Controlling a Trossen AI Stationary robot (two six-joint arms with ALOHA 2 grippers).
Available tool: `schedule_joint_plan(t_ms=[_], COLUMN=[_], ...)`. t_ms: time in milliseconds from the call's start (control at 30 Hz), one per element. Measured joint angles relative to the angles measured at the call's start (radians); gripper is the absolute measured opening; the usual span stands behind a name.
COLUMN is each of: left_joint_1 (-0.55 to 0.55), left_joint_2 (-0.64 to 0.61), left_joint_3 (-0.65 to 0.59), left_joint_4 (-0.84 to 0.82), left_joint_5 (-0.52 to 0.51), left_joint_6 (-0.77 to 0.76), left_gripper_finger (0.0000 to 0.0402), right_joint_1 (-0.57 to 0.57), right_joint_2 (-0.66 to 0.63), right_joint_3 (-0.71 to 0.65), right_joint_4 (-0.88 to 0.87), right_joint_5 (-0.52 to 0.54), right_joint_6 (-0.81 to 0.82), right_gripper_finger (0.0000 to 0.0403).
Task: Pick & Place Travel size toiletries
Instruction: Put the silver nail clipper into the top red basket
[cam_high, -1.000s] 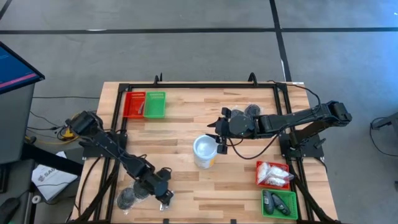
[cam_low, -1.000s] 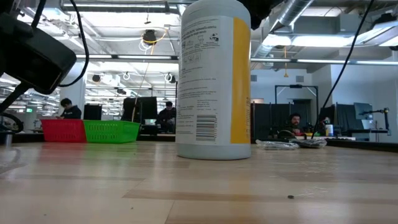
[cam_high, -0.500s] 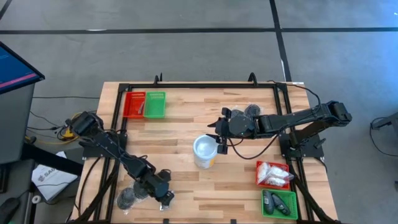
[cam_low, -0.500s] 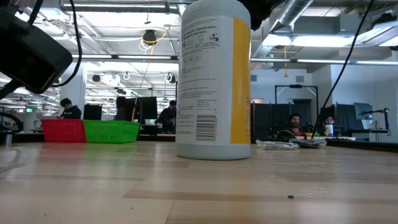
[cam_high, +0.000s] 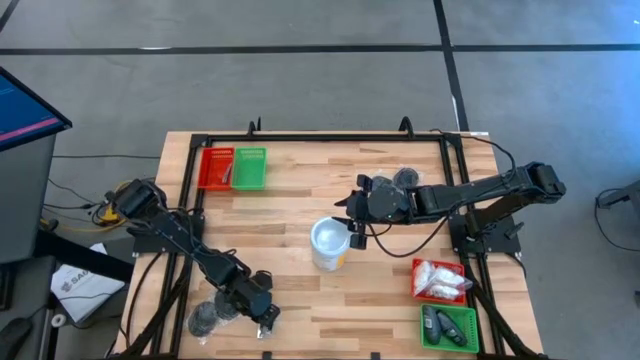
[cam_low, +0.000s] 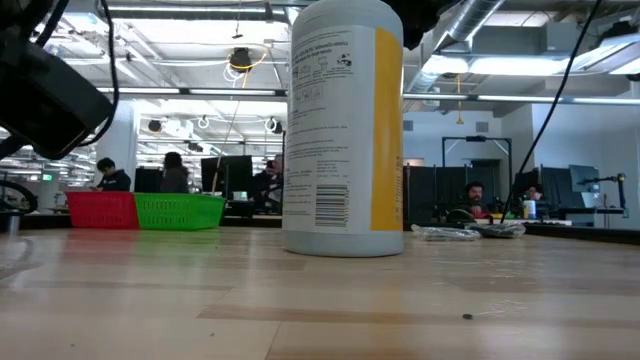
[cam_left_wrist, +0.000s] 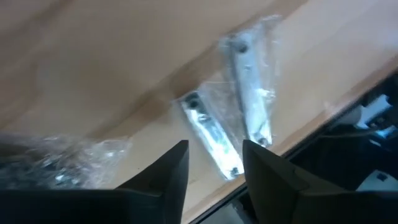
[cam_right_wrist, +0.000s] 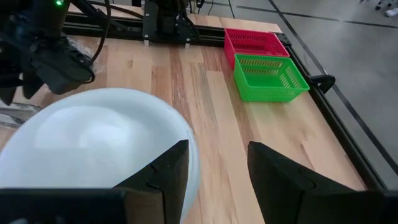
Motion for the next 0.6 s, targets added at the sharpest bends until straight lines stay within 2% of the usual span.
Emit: schedule_joint_plan(t_ms=[167,600], left_joint_1=[0.003,0.011], left_joint_2=[0.000,0.036], left_joint_3=[0.000,0.000], left_joint_4=[-0.020,-0.012], left_joint_5=[-0.014,0.014], left_joint_6=[-0.011,-0.067], left_gripper_finger=[0.0157,0.0152], right_joint_1=[0.000,-0.001], right_joint_2=[0.000,0.000], right_joint_3=[0.000,0.000], right_joint_4=[-0.002,-0.008], right_joint_5=[0.000,0.000], right_joint_6=[0.000,0.000], right_gripper_finger=[0.0154,0.0154])
